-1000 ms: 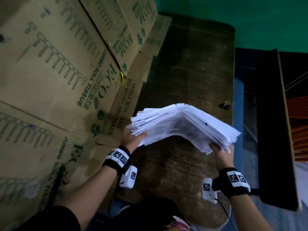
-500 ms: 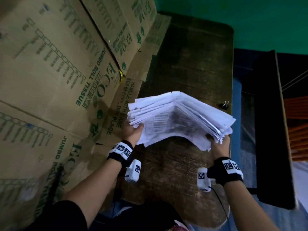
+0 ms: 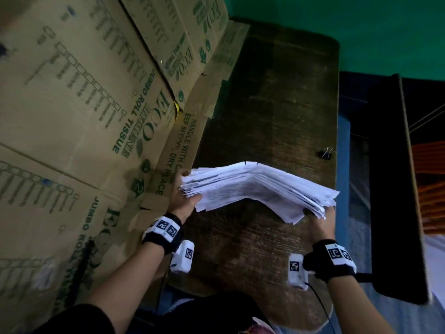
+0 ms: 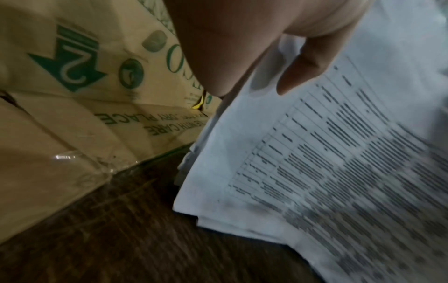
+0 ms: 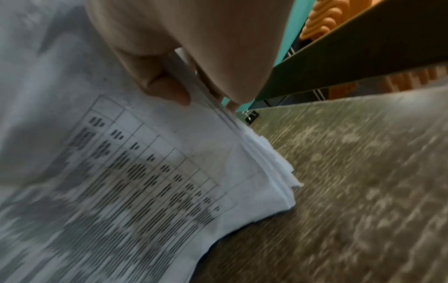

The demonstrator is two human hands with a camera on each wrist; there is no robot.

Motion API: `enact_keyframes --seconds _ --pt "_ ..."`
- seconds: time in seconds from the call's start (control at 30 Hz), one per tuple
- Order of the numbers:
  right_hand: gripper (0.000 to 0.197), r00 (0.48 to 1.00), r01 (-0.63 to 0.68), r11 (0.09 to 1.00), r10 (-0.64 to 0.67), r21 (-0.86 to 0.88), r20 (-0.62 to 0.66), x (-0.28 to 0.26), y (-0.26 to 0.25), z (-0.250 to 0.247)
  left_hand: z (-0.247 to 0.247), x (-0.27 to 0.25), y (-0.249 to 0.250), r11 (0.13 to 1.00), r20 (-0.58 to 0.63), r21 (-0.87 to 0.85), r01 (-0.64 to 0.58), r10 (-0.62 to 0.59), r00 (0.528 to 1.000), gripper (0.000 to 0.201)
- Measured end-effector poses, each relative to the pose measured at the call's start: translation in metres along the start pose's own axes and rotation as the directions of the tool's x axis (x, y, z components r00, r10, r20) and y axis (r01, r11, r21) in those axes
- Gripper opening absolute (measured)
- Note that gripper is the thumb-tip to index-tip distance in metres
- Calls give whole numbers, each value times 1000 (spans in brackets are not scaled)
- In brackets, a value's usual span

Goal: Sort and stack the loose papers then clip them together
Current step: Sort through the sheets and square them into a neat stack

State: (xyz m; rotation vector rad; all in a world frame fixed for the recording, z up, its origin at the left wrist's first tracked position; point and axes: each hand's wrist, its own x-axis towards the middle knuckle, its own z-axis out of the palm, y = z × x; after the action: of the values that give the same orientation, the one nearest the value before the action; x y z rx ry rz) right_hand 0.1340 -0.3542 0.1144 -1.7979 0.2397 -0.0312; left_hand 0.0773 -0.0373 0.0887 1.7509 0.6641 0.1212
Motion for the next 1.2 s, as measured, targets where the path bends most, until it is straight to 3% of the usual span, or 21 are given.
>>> enact_keyframes --seconds 0.13,0.27,0.37,0.43,0.53,0.63,0.7,0.77,0.83,0.9,0.97,1.03,1.1,1.13,1.17,1.2 --pt "34 998 -26 997 30 -67 56 10 2 1 -4 12 6 999 96 30 -14 11 995 41" --pt "40 992 -78 994 84 -72 89 16 6 -4 -10 16 16 994 137 -102 -38 52 989 50" --pt "40 975 -214 970 219 -112 37 17 5 1 1 16 28 984 116 -166 64 -45 992 54" --pt "29 998 8 996 -3 -87 64 26 -12 5 6 20 28 934 137 -314 168 -130 982 47" --pt "34 966 221 975 -217 -11 142 42 -57 -6 1 28 24 891 150 -367 268 -227 962 54" --pt "36 863 421 907 -398 -6 312 48 -112 -12 3 25 44 951 49 -294 94 -83 995 79" --pt "31 800 501 862 -425 -80 424 48 -142 -6 13 19 77 974 56 -166 -151 162 985 100" --pt "23 764 598 753 -432 -275 479 53 -161 5 26 13 105 905 226 -69 -421 425 877 106" --pt "20 740 659 608 -419 -443 526 53 -176 17 38 1 128 910 397 -173 -377 414 819 92" --pt "25 731 676 529 -396 -513 556 47 -186 28 48 -7 134 922 369 -196 -335 386 846 54" --pt "32 740 670 445 -346 -594 576 41 -192 29 53 -15 134 919 226 -192 -344 383 896 29" --pt "34 779 626 297 -295 -721 554 37 -186 16 56 -18 132 926 93 -228 -300 328 940 31" --pt "17 818 554 209 -317 -806 480 41 -174 -9 53 -13 129 931 11 -283 -229 242 970 35" --pt "15 840 516 257 -340 -817 423 45 -165 -21 51 -8 124 929 12 -320 -184 198 980 39" --pt "21 866 489 403 -326 -773 378 48 -155 -33 49 -5 121 927 19 -337 -168 185 983 41" --pt "33 896 442 632 -280 -636 345 51 -142 -40 46 -4 118 927 19 -322 -194 211 977 40"
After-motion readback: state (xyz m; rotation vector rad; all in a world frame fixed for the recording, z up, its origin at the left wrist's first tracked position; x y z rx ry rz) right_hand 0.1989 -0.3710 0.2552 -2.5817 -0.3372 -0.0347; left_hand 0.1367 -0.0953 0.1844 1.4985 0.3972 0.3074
